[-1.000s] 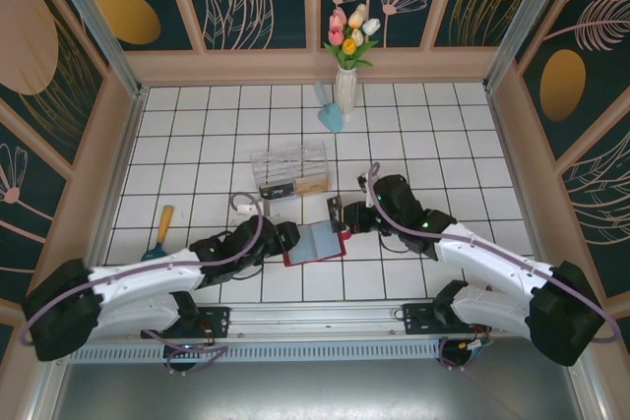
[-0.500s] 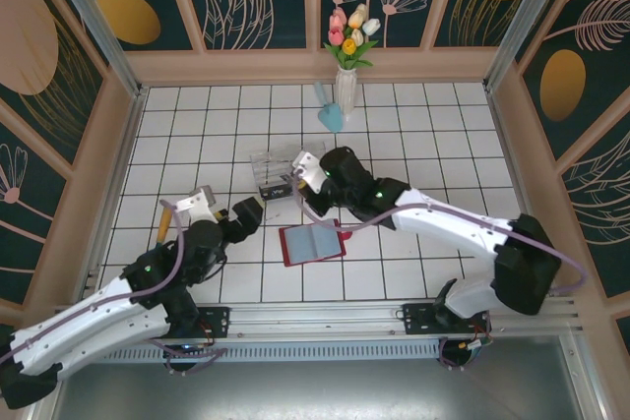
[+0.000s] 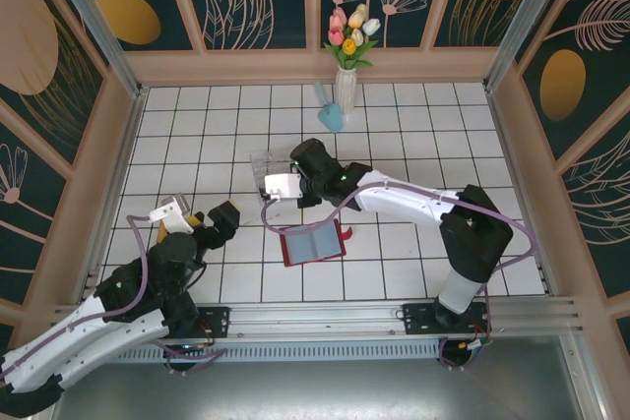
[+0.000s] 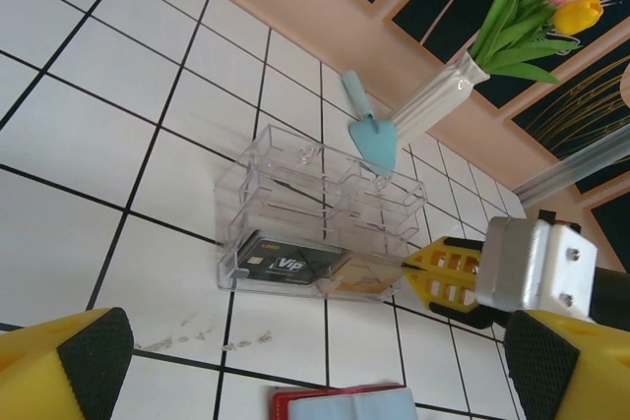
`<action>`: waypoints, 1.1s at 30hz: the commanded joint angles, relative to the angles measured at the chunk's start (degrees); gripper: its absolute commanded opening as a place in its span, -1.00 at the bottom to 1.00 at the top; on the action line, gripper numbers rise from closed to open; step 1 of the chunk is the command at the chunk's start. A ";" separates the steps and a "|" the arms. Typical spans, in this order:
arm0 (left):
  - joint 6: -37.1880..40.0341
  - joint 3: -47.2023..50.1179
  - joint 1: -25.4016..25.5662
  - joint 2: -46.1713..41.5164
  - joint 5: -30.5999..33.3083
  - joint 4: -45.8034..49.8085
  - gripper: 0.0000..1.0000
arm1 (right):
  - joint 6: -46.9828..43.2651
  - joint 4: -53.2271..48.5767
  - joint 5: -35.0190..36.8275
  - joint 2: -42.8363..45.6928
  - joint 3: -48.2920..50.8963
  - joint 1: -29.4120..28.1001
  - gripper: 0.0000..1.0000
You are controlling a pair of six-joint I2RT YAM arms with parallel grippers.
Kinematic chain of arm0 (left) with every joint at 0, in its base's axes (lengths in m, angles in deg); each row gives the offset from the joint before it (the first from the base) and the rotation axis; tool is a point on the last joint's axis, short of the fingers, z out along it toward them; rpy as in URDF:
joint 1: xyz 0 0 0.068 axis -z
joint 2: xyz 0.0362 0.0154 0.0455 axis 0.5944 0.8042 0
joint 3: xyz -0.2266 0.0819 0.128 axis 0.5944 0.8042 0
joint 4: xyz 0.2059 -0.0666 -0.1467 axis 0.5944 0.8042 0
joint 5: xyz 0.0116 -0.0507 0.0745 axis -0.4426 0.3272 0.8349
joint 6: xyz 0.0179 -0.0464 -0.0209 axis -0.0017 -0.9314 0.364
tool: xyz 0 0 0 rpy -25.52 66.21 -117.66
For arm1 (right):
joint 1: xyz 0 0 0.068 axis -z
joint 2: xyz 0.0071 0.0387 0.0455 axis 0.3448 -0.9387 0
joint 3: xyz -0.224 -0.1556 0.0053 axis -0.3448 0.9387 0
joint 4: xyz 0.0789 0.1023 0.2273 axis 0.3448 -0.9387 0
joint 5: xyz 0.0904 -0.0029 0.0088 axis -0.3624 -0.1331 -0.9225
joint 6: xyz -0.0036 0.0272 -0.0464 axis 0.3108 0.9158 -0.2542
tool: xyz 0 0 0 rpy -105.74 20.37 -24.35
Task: Take the credit cards out of the card holder
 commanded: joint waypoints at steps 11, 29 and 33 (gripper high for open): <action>1.18 1.24 -0.15 -1.87 -1.40 1.32 0.98 | -14.58 -1.66 1.27 -3.27 -1.91 -2.81 -1.00; -0.51 2.83 -0.11 -4.60 -2.42 3.00 0.98 | -7.23 -1.84 -0.19 -9.94 -8.49 -2.30 -1.00; -0.49 2.91 -0.15 -4.84 -2.51 3.00 0.98 | -6.66 -2.05 -0.18 -10.70 -8.45 -2.21 -1.00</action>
